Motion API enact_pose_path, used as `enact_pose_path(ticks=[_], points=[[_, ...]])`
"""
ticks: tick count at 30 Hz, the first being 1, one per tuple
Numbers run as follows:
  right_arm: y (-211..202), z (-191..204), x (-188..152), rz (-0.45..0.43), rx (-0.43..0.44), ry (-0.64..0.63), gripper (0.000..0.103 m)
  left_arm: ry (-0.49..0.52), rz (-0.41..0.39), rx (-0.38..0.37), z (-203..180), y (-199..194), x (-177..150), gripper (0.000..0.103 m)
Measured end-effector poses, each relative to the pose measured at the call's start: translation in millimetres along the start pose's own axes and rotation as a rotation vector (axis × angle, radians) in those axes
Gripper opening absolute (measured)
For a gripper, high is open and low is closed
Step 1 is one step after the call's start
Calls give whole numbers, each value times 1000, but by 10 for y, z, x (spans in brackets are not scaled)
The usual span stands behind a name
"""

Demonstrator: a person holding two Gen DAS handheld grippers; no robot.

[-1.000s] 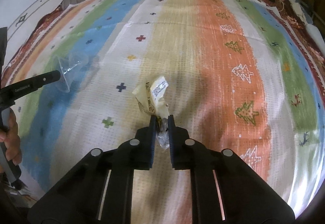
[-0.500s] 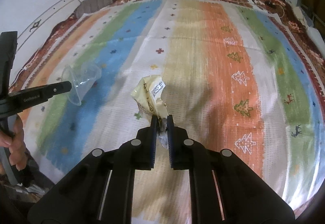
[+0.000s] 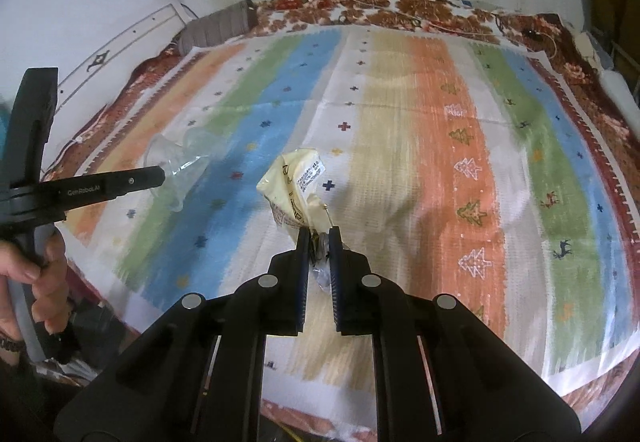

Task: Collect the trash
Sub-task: 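Lift the wrapper and cup and carry both tools over the bin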

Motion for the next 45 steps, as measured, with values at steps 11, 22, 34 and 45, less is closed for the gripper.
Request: enact_pose_path(ticks=[11, 22, 34, 45], points=[[-548, 242, -58, -75, 22, -21, 9, 7, -35, -91, -303, -534, -138, 3], [-1006, 393, -194, -135, 35, -29, 9, 21, -83, -133, -359, -1036, -376, 3], [-1348, 518, -492, -159, 41, -18, 8, 32, -110, -177, -428, -1412, -758, 3], [-1537, 646, -904, -142, 53, -26, 9, 11, -110, -200, -393, -1629, -1125, 3]])
Point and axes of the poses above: each gripper's, at about its wrist camera, not at the fingertips, and y roughly the way its jaws point, z to its left, x to its top, the point moved 10 cm from there along y, roughly the way its jaws point, and after that the axes turned 7 degrees about -z, right-handed, at the moved point
